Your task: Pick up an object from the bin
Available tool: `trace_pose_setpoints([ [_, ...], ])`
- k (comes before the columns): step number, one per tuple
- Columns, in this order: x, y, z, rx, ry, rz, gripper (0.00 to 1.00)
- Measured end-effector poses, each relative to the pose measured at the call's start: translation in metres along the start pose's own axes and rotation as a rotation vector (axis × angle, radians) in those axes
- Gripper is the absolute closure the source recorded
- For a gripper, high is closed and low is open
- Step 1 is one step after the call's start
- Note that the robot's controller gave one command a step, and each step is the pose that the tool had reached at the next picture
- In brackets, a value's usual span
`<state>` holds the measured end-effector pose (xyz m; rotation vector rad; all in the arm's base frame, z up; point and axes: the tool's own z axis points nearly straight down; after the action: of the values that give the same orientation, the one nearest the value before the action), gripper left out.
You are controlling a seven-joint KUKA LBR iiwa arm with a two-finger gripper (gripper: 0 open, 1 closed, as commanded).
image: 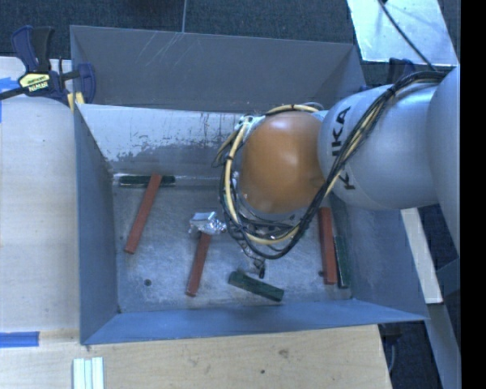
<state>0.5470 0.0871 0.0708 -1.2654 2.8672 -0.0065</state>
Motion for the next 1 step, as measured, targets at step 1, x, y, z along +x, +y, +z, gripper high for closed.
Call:
trace_pose_setpoints([
  [1, -0.0024, 0.0059, -0.0005, -0.006, 0.001, -0.007, 1.00],
])
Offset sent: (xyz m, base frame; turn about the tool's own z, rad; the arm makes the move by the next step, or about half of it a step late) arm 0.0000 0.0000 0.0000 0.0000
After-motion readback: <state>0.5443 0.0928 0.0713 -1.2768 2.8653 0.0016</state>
